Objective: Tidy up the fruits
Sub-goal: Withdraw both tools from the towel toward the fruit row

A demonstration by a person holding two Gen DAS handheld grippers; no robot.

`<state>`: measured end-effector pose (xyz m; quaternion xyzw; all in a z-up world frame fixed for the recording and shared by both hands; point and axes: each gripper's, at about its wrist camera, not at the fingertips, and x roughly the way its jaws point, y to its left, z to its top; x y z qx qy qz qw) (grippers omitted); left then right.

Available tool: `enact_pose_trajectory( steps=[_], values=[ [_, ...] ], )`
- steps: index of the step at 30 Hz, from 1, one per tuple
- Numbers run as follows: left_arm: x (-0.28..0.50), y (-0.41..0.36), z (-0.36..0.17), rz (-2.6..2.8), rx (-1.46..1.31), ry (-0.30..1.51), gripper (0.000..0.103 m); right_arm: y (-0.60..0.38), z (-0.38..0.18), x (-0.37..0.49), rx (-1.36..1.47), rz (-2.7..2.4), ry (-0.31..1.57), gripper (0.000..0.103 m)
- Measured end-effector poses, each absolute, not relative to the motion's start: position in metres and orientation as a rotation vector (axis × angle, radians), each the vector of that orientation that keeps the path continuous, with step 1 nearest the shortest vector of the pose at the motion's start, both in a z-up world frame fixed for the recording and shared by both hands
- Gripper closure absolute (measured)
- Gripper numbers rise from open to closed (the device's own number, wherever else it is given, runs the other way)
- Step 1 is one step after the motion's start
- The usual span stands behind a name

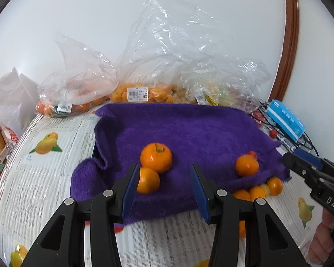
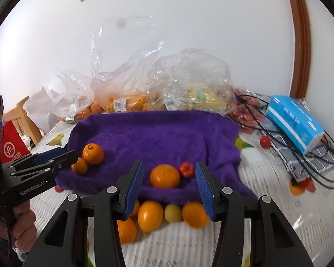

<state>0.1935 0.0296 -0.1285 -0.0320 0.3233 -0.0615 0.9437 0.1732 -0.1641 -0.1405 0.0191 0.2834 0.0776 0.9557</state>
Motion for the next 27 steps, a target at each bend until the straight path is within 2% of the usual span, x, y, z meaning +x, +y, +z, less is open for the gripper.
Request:
enact_pose_trajectory(
  steps=[18, 27],
  values=[
    [0.142, 0.057, -0.163, -0.09, -0.177, 0.755, 0.058, -0.183, -0.177, 0.134, 0.018, 0.079, 0.696, 0.055],
    [0.147, 0.054, -0.171, -0.114, -0.177, 0.797, 0.058, -0.184, -0.189, 0.163, 0.004, 0.075, 0.729, 0.062]
  ],
)
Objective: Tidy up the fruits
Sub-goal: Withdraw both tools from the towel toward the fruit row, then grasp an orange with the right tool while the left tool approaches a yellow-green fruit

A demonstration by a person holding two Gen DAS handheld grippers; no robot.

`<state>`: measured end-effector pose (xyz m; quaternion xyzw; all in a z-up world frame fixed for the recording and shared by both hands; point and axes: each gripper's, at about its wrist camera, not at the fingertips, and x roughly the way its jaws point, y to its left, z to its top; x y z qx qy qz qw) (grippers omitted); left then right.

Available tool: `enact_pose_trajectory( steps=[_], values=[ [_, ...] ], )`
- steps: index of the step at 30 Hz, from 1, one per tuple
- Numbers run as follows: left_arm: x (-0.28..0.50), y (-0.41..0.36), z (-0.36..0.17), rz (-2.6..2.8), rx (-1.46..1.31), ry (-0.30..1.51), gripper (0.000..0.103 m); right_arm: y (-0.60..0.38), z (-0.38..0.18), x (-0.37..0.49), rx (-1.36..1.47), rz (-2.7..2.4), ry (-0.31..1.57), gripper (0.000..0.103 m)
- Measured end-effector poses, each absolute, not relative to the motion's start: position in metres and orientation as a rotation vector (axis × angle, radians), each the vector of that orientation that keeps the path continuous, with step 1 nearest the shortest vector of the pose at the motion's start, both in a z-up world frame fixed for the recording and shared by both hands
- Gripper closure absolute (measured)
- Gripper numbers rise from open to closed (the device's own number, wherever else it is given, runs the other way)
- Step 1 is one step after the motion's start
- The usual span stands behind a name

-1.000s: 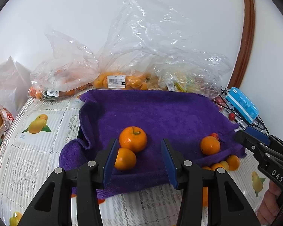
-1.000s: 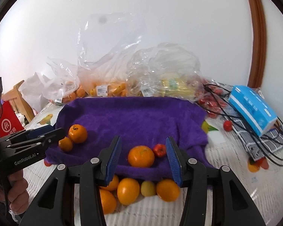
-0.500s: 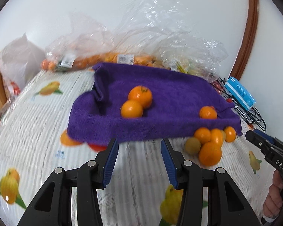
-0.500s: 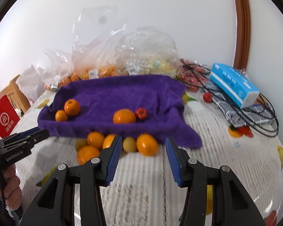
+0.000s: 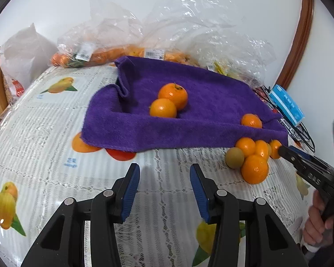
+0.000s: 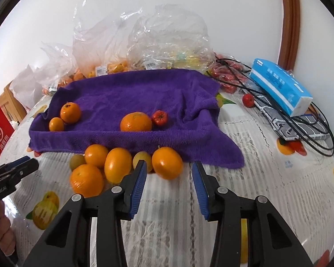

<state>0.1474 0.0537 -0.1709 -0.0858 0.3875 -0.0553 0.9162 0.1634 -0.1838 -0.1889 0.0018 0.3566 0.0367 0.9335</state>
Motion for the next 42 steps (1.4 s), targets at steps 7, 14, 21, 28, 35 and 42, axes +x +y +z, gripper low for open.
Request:
enact_pose_trajectory(
  steps=[7, 14, 21, 28, 35, 42],
  values=[
    [0.15, 0.052, -0.173, -0.132, -0.179, 0.813, 0.058, -0.187, -0.201, 0.182, 0.026, 0.078, 0.778, 0.069],
    [0.151, 0.051, -0.174, -0.142, -0.177, 0.817, 0.058, -0.19, -0.206, 0.195, 0.055, 0.091, 0.809, 0.069],
    [0.148, 0.048, -0.173, -0.167, -0.167, 0.804, 0.058, -0.195, -0.203, 0.184, 0.081, 0.106, 0.774, 0.069],
    [0.146, 0.027, -0.173, -0.291, -0.12, 0.81, 0.058, -0.203, -0.204, 0.15, 0.102, 0.122, 0.77, 0.069],
    [0.154, 0.004, -0.167, -0.31, -0.119, 0.797, 0.058, -0.22, -0.206, 0.121, 0.155, 0.065, 0.782, 0.069],
    [0.177, -0.01, -0.168, -0.32, -0.161, 0.83, 0.059, -0.22, -0.208, 0.119, 0.17, 0.078, 0.799, 0.069]
  ],
)
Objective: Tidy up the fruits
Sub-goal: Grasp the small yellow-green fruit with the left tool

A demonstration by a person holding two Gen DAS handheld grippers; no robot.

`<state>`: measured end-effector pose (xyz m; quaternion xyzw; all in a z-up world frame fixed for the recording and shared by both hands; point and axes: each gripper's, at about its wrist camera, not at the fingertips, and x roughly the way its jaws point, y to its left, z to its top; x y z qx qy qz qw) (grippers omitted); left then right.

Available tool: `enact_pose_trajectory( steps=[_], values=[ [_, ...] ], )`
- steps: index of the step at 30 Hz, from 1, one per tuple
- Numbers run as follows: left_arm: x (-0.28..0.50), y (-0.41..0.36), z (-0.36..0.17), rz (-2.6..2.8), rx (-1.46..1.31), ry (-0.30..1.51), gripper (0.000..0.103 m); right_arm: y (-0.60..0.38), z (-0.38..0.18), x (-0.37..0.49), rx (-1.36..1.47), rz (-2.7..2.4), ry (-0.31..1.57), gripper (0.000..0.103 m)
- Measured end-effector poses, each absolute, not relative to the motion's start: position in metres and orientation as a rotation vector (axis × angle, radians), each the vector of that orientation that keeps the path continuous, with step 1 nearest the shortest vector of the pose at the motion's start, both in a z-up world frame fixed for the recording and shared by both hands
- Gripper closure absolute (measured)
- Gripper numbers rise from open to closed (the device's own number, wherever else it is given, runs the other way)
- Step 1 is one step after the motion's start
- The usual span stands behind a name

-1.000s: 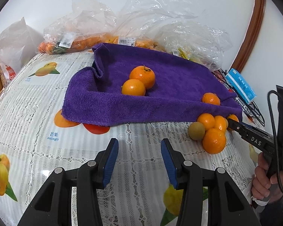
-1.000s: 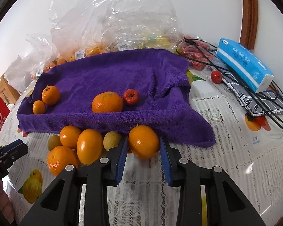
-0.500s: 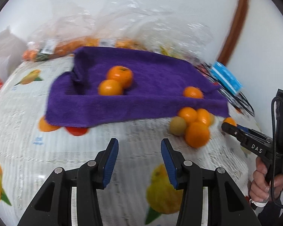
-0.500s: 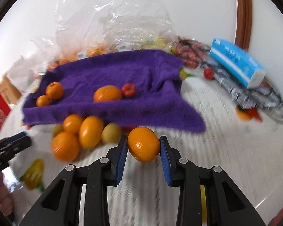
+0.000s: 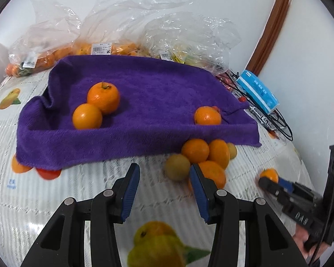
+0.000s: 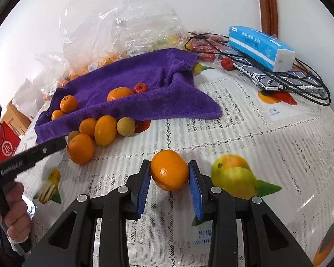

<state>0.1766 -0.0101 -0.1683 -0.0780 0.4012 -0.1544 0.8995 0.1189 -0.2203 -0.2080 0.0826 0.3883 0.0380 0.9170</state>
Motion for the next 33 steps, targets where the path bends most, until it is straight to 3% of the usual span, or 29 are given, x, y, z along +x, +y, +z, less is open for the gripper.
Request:
enact_pose_trajectory(
  steps=[26, 31, 33],
  values=[
    [0.181, -0.027, -0.179, -0.205, -0.032, 0.853, 0.06, -0.216, -0.209, 0.124, 0.16, 0.086, 0.81, 0.069],
    [0.184, -0.024, -0.179, -0.202, -0.051, 0.854, 0.074, -0.215, -0.209, 0.124, 0.161, 0.085, 0.81, 0.069],
    [0.184, -0.023, -0.179, -0.201, -0.054, 0.853, 0.075, -0.215, -0.209, 0.124, 0.163, 0.086, 0.81, 0.069]
  ],
)
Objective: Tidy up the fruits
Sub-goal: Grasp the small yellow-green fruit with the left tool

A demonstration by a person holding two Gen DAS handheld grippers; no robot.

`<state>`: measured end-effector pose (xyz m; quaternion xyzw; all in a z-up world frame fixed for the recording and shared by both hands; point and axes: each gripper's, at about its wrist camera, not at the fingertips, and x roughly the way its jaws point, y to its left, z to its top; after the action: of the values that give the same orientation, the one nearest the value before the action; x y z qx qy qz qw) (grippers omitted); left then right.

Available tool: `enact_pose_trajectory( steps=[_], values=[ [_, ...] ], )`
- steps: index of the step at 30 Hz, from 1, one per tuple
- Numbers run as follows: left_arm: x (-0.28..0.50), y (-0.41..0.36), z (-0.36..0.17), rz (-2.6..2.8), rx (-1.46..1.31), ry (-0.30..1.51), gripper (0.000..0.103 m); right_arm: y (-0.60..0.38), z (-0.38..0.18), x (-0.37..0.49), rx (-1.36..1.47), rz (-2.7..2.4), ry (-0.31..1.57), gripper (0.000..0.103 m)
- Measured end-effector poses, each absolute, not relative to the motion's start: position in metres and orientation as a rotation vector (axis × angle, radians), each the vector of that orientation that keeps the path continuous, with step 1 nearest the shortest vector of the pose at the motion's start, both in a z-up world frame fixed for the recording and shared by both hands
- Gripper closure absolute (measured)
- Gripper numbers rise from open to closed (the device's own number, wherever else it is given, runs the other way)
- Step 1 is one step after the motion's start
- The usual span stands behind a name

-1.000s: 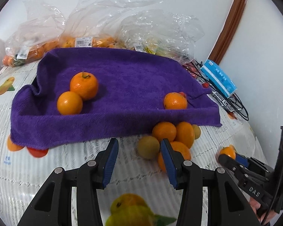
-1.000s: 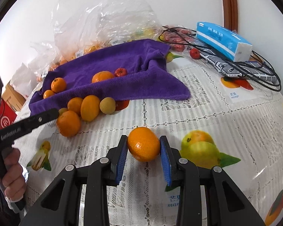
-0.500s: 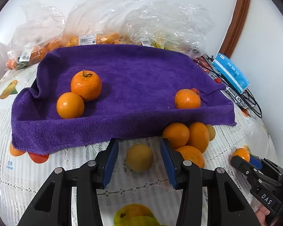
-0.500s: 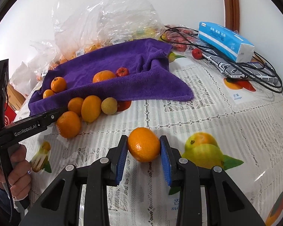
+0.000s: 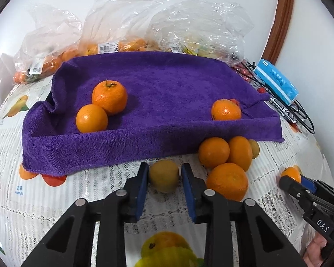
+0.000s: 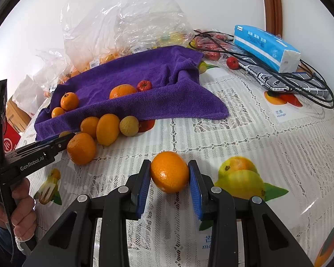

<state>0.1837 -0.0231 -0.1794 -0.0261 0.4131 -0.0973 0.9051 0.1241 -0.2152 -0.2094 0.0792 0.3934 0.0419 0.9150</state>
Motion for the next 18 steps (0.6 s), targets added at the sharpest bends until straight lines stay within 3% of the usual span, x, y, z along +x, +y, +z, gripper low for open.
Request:
enact_pose_trajectory(
  steps=[18],
  values=[
    [0.1859, -0.0234, -0.1802, -0.205, -0.062, 0.854, 0.074, -0.2124, -0.2113, 0.1242, 0.141, 0.075, 0.815, 0.069]
  ],
)
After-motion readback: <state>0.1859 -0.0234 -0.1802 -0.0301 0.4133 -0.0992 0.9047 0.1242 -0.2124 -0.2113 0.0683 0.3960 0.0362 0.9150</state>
